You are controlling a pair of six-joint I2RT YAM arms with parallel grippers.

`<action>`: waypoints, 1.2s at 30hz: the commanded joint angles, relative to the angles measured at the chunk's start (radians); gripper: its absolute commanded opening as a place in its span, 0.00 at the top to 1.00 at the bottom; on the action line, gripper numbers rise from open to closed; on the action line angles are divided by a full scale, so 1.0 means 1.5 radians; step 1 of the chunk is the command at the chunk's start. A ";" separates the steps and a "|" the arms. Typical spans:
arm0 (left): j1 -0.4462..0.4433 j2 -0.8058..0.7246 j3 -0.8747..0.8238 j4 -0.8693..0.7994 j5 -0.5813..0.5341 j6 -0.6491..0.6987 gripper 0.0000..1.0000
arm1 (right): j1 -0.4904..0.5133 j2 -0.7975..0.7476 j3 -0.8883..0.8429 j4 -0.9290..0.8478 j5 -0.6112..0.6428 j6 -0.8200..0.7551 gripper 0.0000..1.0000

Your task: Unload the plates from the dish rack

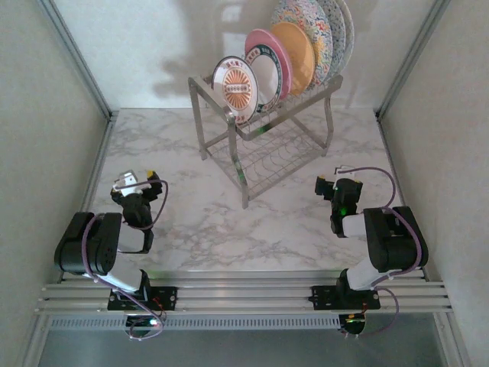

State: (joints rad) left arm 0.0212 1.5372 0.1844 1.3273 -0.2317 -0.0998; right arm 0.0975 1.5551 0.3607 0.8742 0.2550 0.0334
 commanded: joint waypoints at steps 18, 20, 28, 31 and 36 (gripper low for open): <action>-0.002 0.002 0.006 0.023 -0.009 0.006 0.01 | -0.003 -0.006 0.011 0.005 -0.013 0.007 0.01; -0.002 0.001 0.006 0.023 -0.009 0.006 0.01 | -0.003 -0.006 0.011 0.005 -0.014 0.007 0.01; -0.012 -0.046 -0.008 0.018 -0.028 0.016 0.01 | 0.017 -0.162 -0.029 -0.045 0.137 0.038 0.01; -0.039 -0.136 0.007 -0.077 -0.096 0.028 0.01 | 0.017 -0.266 -0.011 -0.129 0.238 0.066 0.01; -0.056 -0.260 0.054 -0.140 -0.156 0.009 0.01 | 0.001 -0.364 0.130 -0.279 0.344 0.019 0.01</action>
State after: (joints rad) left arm -0.0463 1.2160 0.2008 1.1965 -0.3687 -0.0818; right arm 0.1146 1.0622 0.4225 0.6044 0.6094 0.0887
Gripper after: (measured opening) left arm 0.994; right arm 0.993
